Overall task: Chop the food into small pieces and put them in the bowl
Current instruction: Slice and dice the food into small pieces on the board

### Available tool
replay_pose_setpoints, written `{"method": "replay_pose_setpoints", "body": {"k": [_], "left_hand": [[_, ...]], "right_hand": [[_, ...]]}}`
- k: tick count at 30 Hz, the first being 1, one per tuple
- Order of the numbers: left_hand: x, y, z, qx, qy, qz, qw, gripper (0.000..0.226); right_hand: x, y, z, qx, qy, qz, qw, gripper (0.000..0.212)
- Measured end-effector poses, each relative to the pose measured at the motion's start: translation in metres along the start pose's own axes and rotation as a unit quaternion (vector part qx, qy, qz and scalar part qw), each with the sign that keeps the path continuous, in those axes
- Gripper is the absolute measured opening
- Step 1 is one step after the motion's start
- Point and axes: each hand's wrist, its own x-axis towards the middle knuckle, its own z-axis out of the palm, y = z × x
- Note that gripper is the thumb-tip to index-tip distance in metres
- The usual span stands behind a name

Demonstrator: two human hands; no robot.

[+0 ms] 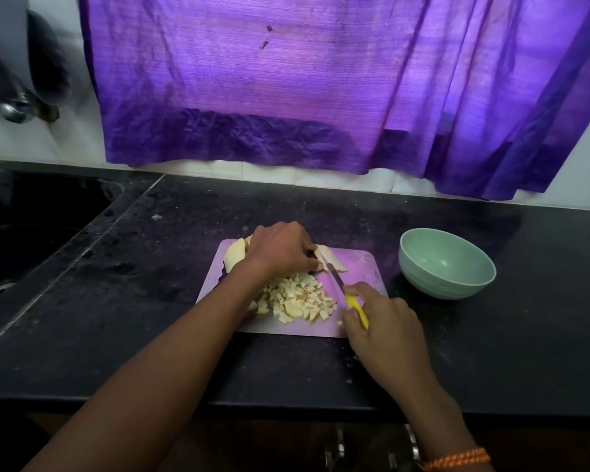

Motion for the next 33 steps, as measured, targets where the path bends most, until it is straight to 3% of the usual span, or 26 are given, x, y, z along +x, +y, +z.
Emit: {"method": "replay_pose_setpoints", "body": {"k": [10,20,33], "left_hand": [[0.001,-0.002,0.002,0.025,0.022,0.016,0.999,0.041],[-0.001,-0.002,-0.003,-0.007,0.065,-0.02,0.998,0.017],[-0.003,0.002,0.002,0.028,0.092,-0.009,0.995,0.018]], "right_hand": [[0.066,-0.009,0.018,0.01,0.003,-0.009,1.0,0.038],[0.056,-0.005,0.024,0.028,0.021,-0.008,0.999,0.039],[0.054,-0.011,0.02,0.016,0.006,-0.02,1.0,0.036]]}}
